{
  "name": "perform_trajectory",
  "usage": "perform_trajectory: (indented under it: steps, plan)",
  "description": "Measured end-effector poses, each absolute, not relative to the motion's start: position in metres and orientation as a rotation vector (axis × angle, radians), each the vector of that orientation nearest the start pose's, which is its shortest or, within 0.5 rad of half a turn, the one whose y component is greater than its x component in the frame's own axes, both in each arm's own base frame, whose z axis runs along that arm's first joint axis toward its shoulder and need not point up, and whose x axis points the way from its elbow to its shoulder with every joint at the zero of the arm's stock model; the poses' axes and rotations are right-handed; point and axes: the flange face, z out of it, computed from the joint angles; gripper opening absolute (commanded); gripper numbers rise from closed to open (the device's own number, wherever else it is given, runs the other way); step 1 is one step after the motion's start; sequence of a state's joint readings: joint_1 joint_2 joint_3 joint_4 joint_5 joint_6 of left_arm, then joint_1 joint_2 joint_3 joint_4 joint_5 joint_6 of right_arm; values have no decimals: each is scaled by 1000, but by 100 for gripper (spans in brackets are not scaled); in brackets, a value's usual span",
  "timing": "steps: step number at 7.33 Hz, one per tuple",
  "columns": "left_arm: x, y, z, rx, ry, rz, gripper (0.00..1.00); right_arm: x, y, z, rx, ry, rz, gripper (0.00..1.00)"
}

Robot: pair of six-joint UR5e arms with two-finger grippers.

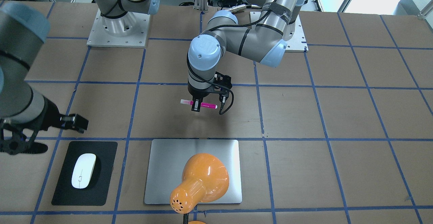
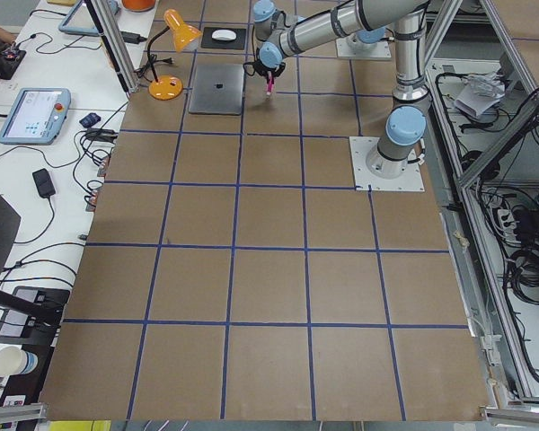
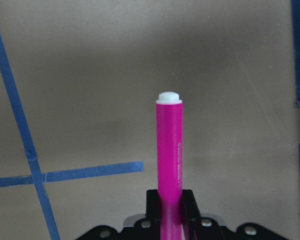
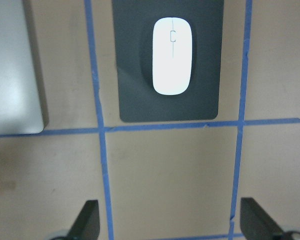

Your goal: Place pen and mouse around notebook

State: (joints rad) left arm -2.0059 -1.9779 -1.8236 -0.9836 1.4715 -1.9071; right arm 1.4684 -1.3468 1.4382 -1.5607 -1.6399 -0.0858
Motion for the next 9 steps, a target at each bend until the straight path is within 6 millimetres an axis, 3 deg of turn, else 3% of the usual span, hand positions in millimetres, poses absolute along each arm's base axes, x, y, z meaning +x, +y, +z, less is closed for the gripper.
perform_trajectory:
  steps: [2, 3, 4, 5, 6, 8, 9]
  plan:
    - [-372, -457, 192, -2097, 2265, 198, 8, 100, -526, 484, -15, 3198, 81, 100]
    - [-373, -456, 187, -2079, 2272, 203, 15, 107, -500, 494, -26, 3192, 30, 100]
    - [-374, -457, 184, -2057, 2290, 205, 43, 111, -479, 489, -35, 3180, -28, 100]
    - [-374, -457, 179, -2037, 2301, 210, 86, 113, -469, 476, -38, 3164, -74, 100]
    - [-374, -457, 175, -2006, 2321, 213, 100, 115, -466, 470, -39, 3150, -100, 100]
    - [-373, -459, 177, -1966, 2366, 215, 100, 116, -472, 476, -33, 3142, -109, 100]
    - [-370, -464, 188, -1975, 2387, 207, 100, 116, -484, 483, -25, 3141, -54, 100]
